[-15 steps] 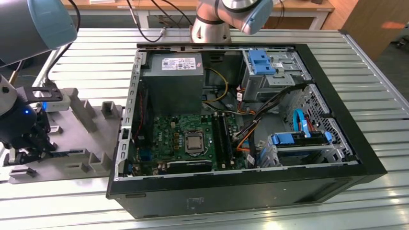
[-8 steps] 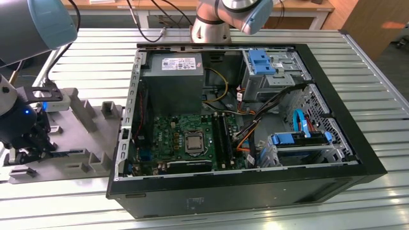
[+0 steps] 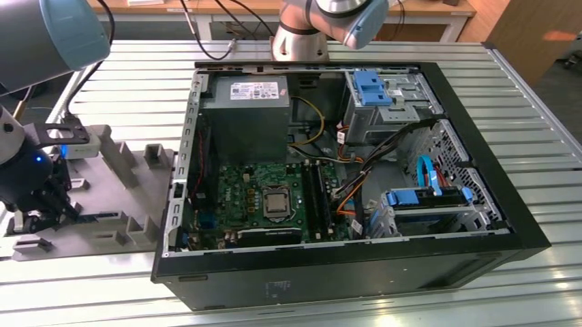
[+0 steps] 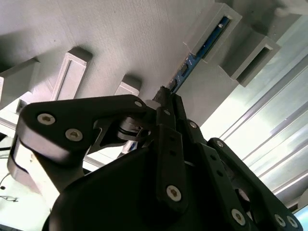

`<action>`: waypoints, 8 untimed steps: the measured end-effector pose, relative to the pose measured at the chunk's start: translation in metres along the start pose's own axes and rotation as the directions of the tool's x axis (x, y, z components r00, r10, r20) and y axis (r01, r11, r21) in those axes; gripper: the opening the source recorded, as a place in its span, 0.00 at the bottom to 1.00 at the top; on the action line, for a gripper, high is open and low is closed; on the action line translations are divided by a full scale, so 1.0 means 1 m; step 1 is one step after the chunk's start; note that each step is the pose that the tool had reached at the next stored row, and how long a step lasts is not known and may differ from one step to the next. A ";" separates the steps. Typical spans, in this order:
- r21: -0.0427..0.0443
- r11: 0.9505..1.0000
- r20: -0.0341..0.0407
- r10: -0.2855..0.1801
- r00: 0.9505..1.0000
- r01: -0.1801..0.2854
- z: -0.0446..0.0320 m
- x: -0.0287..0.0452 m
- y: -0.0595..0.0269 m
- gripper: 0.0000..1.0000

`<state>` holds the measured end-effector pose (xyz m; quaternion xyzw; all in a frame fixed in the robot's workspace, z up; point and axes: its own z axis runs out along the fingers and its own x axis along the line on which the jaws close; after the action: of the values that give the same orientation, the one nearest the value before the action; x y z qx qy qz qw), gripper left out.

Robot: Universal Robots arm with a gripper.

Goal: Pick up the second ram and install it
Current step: 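Pick up the second ram and move it above second insertion slot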

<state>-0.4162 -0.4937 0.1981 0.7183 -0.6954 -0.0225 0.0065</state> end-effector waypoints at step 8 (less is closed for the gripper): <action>0.000 1.000 0.000 0.000 1.000 0.000 0.0000 0.0000 -0.0003 0.12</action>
<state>-0.4159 -0.4937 0.1982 0.7183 -0.6953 -0.0225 0.0065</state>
